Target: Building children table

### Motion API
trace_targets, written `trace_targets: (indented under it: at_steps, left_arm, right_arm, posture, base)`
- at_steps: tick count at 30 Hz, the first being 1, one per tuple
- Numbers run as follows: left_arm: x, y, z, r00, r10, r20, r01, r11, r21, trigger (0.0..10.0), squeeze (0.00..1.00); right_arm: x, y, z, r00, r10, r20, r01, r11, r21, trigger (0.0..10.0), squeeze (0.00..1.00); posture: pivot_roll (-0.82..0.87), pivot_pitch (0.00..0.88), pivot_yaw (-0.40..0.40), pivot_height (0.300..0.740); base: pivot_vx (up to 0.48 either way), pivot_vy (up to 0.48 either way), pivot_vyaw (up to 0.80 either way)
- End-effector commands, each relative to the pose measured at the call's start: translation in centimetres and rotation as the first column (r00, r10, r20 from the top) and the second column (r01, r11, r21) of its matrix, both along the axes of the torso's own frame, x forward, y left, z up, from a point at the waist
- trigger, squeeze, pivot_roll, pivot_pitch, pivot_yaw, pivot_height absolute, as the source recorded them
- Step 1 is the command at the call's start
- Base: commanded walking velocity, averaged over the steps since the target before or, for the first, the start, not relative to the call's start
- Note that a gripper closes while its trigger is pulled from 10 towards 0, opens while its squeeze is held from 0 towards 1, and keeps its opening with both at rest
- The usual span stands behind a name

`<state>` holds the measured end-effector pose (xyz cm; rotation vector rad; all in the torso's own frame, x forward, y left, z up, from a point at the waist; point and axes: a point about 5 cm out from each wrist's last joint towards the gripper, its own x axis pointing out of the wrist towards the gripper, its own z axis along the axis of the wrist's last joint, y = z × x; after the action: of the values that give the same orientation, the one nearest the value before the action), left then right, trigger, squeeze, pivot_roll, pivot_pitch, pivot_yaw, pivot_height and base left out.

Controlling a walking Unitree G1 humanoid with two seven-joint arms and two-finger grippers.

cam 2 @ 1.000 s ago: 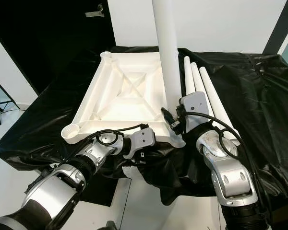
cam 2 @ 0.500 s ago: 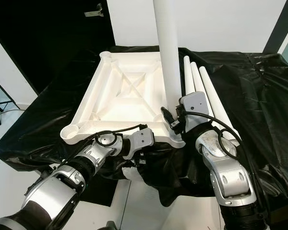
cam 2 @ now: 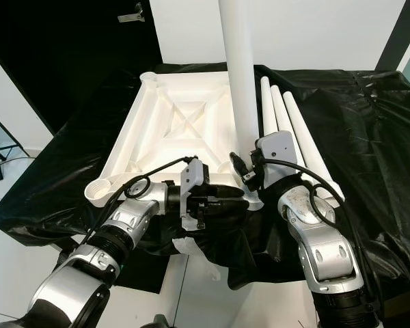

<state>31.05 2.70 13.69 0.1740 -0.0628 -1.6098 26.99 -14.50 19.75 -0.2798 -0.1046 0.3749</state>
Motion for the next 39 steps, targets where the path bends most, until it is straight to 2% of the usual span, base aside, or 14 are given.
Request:
trace_targets:
  at_steps: [1, 2, 3, 5, 8, 12, 13, 17, 19, 24, 27, 28, 33, 39]
  left_arm:
    - [0.6, 0.4, -0.1, 0.999, 0.04, 0.035, -0.041, 0.998, 0.044, 10.0, 0.0]
    - [0.6, 0.4, -0.1, 0.999, 0.04, 0.035, -0.041, 0.998, 0.044, 10.0, 0.0]
    - [1.0, 0.3, -1.0, 0.991, 0.106, 0.08, -0.116, 0.985, 0.128, 10.0, 0.34]
    - [1.7, 0.1, -2.1, 0.966, 0.198, 0.164, -0.233, 0.943, 0.238, 10.0, 0.76]
    - [2.2, 0.0, -2.3, 0.944, 0.257, 0.206, -0.306, 0.914, 0.265, 10.0, 0.8]
    - [2.8, 0.0, -1.9, 0.919, 0.321, 0.227, -0.375, 0.89, 0.261, 10.0, 0.74]
    - [3.0, 0.1, -1.9, 0.911, 0.34, 0.234, -0.397, 0.879, 0.265, 10.0, 0.45]
    - [3.2, 0.1, -1.5, 0.905, 0.362, 0.223, -0.41, 0.881, 0.235, 10.0, 0.44]
    - [3.1, -0.1, 0.0, 0.931, 0.331, 0.152, -0.348, 0.932, 0.104, 10.0, 0.45]
    - [3.5, 0.1, 0.4, 0.921, 0.353, 0.165, -0.369, 0.926, 0.079, 10.0, 0.45]
    - [4.2, 0.4, 0.8, 0.887, 0.426, 0.179, -0.441, 0.896, 0.053, 10.0, 0.44]
    - [4.8, 0.6, 0.5, 0.839, 0.497, 0.222, -0.526, 0.845, 0.098, 10.0, 0.44]
    - [5.0, 0.7, 0.2, 0.811, 0.527, 0.252, -0.569, 0.811, 0.134, 10.0, 0.44]
    - [5.5, 0.9, -0.8, 0.743, 0.59, 0.316, -0.662, 0.718, 0.215, 10.0, 0.44]
  right_arm:
    - [-0.1, 0.1, -0.3, 1.0, 0.005, -0.007, -0.005, 1.0, -0.003, 10.0, 0.0]
    - [-0.1, 0.1, -0.3, 1.0, 0.005, -0.007, -0.005, 1.0, -0.003, 10.0, 0.0]
    - [0.0, 0.1, -0.2, 1.0, 0.004, -0.004, -0.004, 1.0, -0.004, 10.0, 0.0]
    - [0.2, 0.2, 0.0, 1.0, 0.005, 0.003, -0.005, 1.0, -0.003, 10.0, 0.0]
    - [0.2, 0.3, 0.1, 1.0, 0.008, 0.008, -0.008, 1.0, -0.001, 10.0, 0.0]
    - [0.2, 0.3, 0.1, 1.0, 0.007, 0.007, -0.007, 1.0, -0.002, 10.0, 0.0]
    - [0.2, 0.3, 0.0, 1.0, 0.007, 0.006, -0.007, 1.0, -0.002, 10.0, 0.0]
    - [0.1, 0.2, 0.0, 1.0, 0.001, 0.006, -0.001, 1.0, -0.001, 10.0, 0.0]
    - [0.1, 0.2, -0.1, 1.0, -0.001, 0.004, 0.001, 1.0, 0.0, 10.0, 0.0]
    - [0.1, 0.3, -0.2, 1.0, 0.002, 0.002, -0.002, 1.0, 0.0, 10.0, 0.0]
    - [0.2, 0.3, -0.1, 1.0, 0.002, 0.003, -0.002, 1.0, 0.002, 10.0, 0.0]
    - [0.2, 0.3, -0.1, 1.0, 0.002, 0.004, -0.002, 1.0, 0.0, 10.0, 0.0]
    - [0.2, 0.3, -0.1, 1.0, 0.002, 0.004, -0.002, 1.0, -0.001, 10.0, 0.0]
    - [0.2, 0.3, -0.1, 1.0, 0.001, 0.009, -0.001, 1.0, 0.0, 10.0, 0.0]
  posture:
    - [0.07, 0.0, 0.074, 0.74]
    - [0.07, 0.0, 0.074, 0.74]
    - [0.07, 0.0, 0.072, 0.74]
    - [0.06, 0.0, 0.069, 0.74]
    - [0.06, 0.0, 0.068, 0.74]
    - [0.06, 0.0, 0.072, 0.74]
    - [0.06, 0.0, 0.075, 0.74]
    - [0.05, 0.0, 0.077, 0.74]
    - [0.06, 0.0, 0.079, 0.74]
    - [0.06, 0.0, 0.081, 0.74]
    - [0.06, 0.0, 0.079, 0.74]
    - [0.06, 0.0, 0.084, 0.74]
    - [0.06, 0.0, 0.084, 0.74]
    - [0.05, 0.0, 0.093, 0.74]
  base:
    - [0.0, 0.0, 0.0]
    - [0.0, 0.0, 0.0]
    - [0.0, 0.0, 0.0]
    - [0.0, 0.0, 0.0]
    - [0.0, 0.0, 0.0]
    - [0.0, 0.0, 0.0]
    - [0.0, 0.0, 0.0]
    - [0.0, 0.0, 0.0]
    - [0.0, 0.0, 0.0]
    - [0.0, 0.0, 0.0]
    - [0.0, 0.0, 0.0]
    - [0.0, 0.0, 0.0]
    - [0.0, 0.0, 0.0]
    - [0.0, 0.0, 0.0]
